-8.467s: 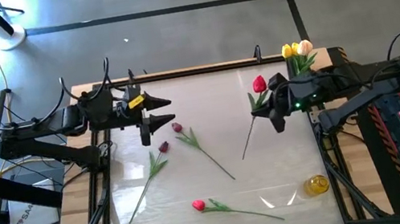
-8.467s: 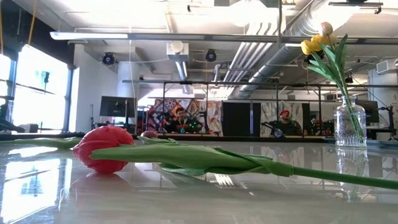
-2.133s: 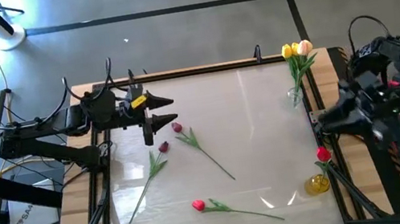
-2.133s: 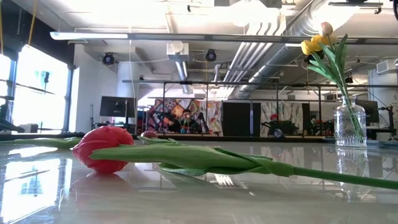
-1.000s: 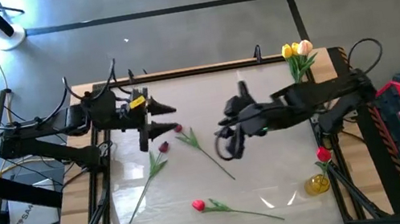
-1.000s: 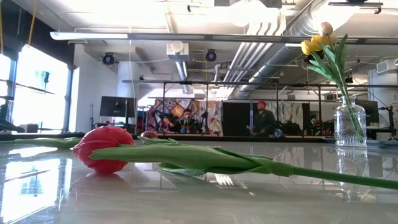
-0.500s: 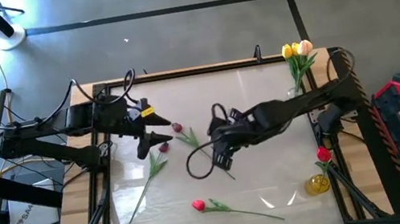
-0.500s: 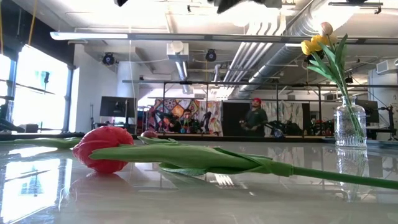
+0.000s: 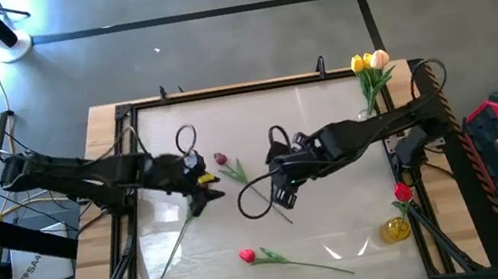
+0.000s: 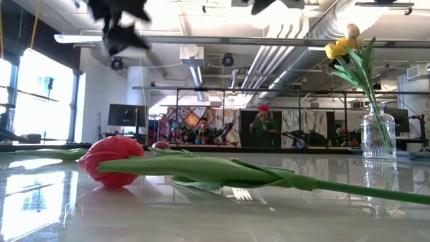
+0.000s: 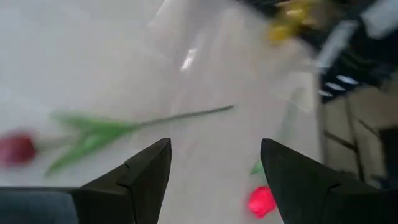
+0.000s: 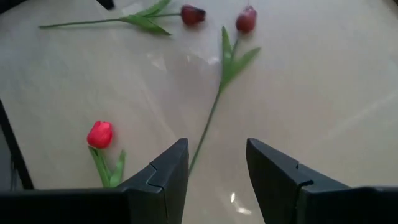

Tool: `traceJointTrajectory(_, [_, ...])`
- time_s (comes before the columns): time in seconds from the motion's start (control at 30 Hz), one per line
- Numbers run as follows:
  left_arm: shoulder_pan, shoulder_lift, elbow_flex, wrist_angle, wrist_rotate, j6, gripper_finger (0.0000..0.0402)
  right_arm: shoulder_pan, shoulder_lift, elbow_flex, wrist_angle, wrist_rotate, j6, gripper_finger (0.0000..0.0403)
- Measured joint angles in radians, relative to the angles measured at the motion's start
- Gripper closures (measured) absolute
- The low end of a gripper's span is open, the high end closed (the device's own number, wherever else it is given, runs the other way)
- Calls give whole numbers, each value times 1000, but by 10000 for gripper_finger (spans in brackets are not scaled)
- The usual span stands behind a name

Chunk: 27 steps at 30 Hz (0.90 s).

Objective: Sort flowers into vase by color
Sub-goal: Put the red tulip into the yellow vase

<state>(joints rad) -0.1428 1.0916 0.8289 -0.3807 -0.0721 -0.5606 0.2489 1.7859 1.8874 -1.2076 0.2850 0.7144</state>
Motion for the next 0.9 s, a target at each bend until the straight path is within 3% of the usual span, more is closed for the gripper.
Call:
traceJointTrajectory(0.13, [-15,29,-71,-27,-147,-184,165,2,-25,0,-87,-17,129,254])
traceJointTrajectory(0.27, [-38,88,-83,-19,-169,-323,165,10,-37,0,-158,-56,198,254])
traceJointTrajectory(0.37, [-98,158,-83,110,-139,-264,165,25,-39,0,-190,-60,202,254])
traceJointTrajectory(0.53, [-204,310,-82,405,-102,-15,165,51,-42,0,-261,-59,172,254])
traceJointTrajectory(0.73, [-272,480,-81,655,-107,2,165,100,-60,0,-361,-61,133,254])
traceJointTrajectory(0.9, [-312,615,-57,715,-110,74,165,127,-114,5,-352,-54,125,254])
